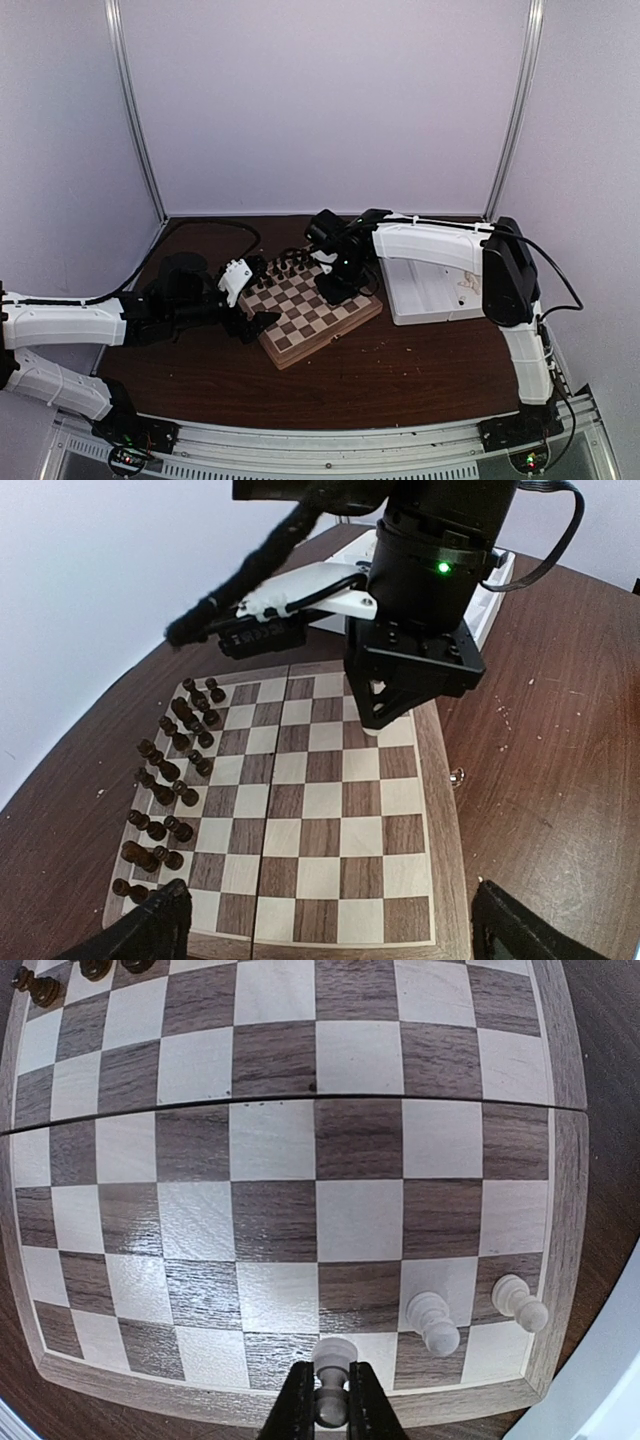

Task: Set up the chess pieces on the board
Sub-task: Place the chess piece on the chessboard.

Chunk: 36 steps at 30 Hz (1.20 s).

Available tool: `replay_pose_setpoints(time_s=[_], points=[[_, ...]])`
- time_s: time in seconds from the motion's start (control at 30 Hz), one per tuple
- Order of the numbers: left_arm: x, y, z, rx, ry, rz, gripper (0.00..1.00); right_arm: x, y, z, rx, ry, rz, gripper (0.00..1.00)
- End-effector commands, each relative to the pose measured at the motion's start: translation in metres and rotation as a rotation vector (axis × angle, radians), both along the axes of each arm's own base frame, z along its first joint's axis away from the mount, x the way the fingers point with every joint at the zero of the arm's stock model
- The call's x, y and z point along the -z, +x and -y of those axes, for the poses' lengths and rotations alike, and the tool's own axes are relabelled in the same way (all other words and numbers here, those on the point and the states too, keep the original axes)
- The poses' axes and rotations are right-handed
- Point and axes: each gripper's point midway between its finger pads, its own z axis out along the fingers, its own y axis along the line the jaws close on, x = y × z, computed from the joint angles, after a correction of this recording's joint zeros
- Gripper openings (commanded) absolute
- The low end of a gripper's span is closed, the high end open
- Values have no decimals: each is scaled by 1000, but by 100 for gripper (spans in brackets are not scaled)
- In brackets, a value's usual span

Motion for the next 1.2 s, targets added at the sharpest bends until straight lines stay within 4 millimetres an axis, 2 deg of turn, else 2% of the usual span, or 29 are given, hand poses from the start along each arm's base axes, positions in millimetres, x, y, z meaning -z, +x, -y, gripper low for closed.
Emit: replay_pose_setpoints(time_s=[0.0,0.8,0.9,1.17], points=[[-12,2,2,-9,-31,17,98,1,13,4,13,-21,23,5],[-7,0,0,-4,-12,11,98,19,21,0,12,-14,0,7],[-6,1,1,-4,-10,10,98,18,22,0,12,-13,6,11],[-6,1,1,-3,-9,13,98,10,26,-3,3,5,31,32]])
